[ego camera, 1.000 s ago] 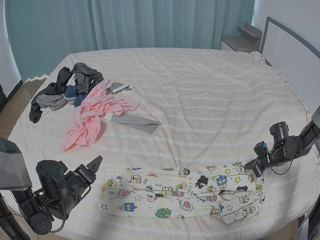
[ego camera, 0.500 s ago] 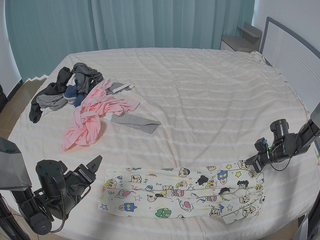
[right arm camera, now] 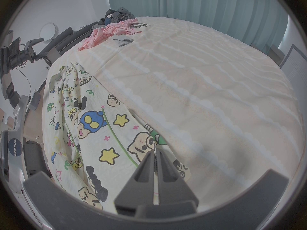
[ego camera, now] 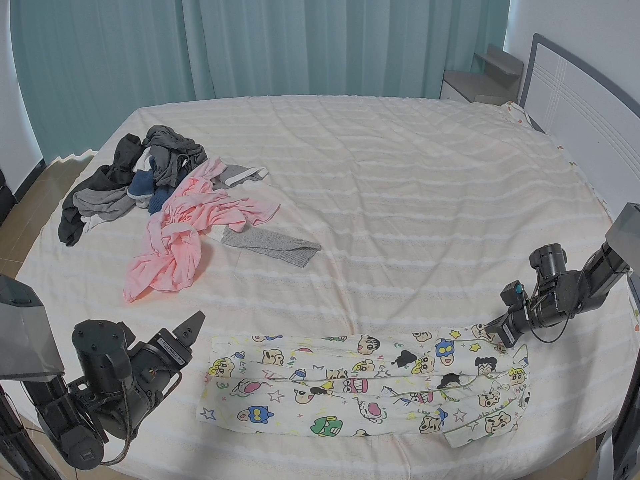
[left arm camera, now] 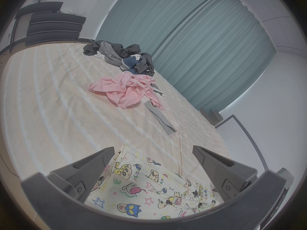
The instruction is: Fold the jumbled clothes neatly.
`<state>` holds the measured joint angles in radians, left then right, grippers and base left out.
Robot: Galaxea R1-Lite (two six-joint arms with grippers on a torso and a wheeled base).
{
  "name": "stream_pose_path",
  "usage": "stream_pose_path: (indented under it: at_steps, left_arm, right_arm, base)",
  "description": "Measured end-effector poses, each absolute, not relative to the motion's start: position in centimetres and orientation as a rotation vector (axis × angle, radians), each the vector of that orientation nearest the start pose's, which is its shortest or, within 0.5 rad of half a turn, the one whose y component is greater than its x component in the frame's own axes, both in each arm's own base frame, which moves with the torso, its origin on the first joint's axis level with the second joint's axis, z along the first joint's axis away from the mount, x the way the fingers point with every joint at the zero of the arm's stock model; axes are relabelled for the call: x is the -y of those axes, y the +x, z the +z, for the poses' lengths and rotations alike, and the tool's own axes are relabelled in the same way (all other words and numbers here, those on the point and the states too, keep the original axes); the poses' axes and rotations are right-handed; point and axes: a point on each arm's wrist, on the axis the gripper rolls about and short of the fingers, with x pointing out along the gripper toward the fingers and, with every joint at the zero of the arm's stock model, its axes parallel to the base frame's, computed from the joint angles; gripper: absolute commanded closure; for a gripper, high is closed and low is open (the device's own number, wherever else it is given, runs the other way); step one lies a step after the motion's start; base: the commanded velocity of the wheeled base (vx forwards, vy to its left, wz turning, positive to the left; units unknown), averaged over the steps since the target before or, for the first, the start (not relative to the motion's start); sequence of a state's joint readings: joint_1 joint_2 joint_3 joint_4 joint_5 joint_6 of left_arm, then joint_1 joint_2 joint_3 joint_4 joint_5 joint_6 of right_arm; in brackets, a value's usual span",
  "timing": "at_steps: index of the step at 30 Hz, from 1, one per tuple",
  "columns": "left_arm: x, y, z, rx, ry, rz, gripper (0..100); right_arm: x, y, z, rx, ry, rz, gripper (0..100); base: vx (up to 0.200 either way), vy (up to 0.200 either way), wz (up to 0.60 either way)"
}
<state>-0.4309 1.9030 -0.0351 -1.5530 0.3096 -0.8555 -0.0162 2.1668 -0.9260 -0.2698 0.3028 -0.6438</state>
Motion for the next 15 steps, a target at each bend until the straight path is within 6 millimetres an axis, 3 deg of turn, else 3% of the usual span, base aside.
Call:
stream_pose_path:
  at_steps: [1, 15]
  left_arm:
    - [8.37, 19.85, 6.3, -0.324, -0.735, 0.013, 0]
    - [8.37, 19.86, 6.26, -0.325, -0.732, 0.015, 0]
  right_arm:
    - [-0.09, 35.38, 2.3, -0.838, -0.436, 0.556, 0]
    - [0.19, 35.43, 2.57, -0.797, -0.43, 0.527, 0]
  base:
    - [0.0, 0.0, 0.0]
    - [0.0, 0.0, 0.0]
